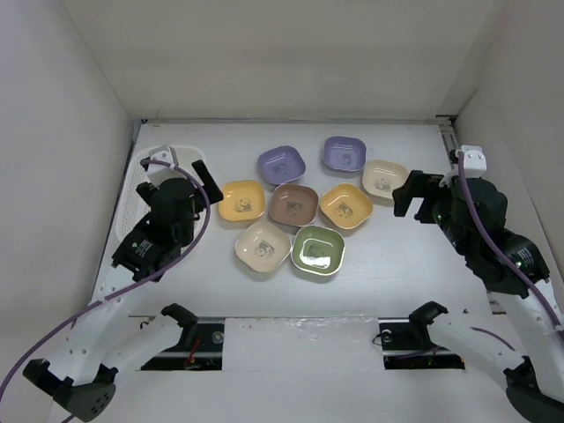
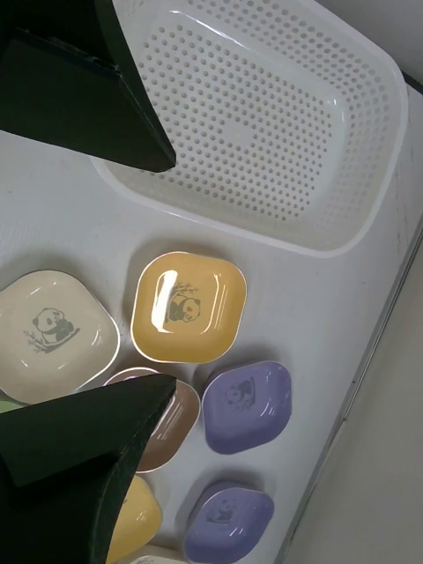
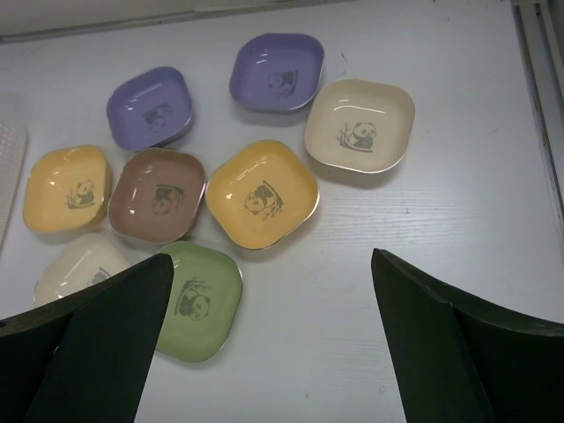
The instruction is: Place the plates into the plastic bin on the countertop
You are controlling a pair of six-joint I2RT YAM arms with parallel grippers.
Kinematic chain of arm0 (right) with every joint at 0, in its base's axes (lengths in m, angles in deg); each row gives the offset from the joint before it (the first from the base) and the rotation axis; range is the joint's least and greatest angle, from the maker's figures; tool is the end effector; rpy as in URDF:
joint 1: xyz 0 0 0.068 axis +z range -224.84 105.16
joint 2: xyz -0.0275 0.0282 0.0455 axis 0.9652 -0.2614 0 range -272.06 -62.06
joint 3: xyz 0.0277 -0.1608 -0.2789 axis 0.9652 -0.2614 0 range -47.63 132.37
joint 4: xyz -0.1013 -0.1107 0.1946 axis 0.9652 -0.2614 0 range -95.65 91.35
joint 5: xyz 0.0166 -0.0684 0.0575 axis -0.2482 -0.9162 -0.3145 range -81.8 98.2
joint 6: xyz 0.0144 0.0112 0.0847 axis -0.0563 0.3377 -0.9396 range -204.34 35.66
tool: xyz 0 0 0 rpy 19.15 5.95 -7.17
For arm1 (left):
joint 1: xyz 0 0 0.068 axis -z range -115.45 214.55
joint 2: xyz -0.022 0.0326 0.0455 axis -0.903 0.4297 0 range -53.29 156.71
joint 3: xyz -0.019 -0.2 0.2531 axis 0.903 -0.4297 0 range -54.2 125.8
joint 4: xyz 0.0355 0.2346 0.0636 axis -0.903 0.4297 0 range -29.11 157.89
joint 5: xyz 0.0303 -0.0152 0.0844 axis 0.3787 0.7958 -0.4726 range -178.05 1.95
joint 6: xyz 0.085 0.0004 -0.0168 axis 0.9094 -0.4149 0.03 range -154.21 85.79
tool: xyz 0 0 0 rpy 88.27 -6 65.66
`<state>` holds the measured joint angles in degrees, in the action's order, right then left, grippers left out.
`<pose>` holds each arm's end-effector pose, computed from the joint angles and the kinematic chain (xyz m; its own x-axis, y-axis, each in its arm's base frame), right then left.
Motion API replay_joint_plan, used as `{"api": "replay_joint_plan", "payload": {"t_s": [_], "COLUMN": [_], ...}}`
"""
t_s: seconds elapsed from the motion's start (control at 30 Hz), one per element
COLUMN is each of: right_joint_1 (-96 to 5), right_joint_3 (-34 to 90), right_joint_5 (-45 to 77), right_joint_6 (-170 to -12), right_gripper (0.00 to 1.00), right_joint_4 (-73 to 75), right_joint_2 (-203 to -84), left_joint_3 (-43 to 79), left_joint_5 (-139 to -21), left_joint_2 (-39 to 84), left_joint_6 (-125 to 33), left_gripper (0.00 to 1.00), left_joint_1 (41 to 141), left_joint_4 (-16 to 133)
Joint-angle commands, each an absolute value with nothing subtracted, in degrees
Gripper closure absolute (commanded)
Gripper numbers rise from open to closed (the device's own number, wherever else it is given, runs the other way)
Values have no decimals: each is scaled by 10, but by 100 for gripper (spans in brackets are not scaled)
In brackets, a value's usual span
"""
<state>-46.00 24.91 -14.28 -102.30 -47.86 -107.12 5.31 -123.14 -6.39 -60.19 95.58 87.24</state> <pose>0.1072 0.0256 0.4419 -0.3501 0.1323 -0.9273 -0.0281 0.9880 0.1516 0.1483 -0.0378 0.4199 -0.1582 -0.3230 -0.9331 -0.1402 0.9427 -0.3026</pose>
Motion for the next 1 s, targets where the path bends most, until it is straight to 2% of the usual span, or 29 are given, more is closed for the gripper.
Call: {"api": "replay_joint_plan", "payload": {"t_s": [0.0,0.1,0.27,0.37,0.53,0.7,0.8,0.87,0.97], "right_joint_1": [-465,-465,-465,-465,-465,-465,-465,-465,-465], "right_joint_3": [276,276,259,243,225,208,197,197,192], "right_joint_5": [-153,-153,-140,-119,-73,-44,-32,-32,-32], "right_joint_6": [-1018,-1017,-1017,-1017,-1023,-1023,-1023,-1023,-1023], "right_gripper": [0,0,0,0,0,0,0,0,0], "right_joint_4": [-465,-465,-465,-451,-445,-440,-440,-440,-440], "right_joint_2": [-1065,-1065,-1065,-1049,-1032,-1027,-1021,-1014,-1006], "left_joint_3": [75,107,173,184,229,250,298,338,347], "left_joint_5": [-1237,-1217,-1094,-1100,-1100,-1088,-1088,-1088,-1093], "left_joint_2": [-62,-36,55,142,300,387,457,507,525], "left_joint_6": [-600,-600,-638,-673,-696,-696,-691,-691,-709], "left_gripper": [0,0,0,0,0,0,6,17,19], "left_joint_1": [956,956,956,1013,1013,990,976,976,976], "left_joint_4": [863,869,887,852,840,792,800,817,836]}}
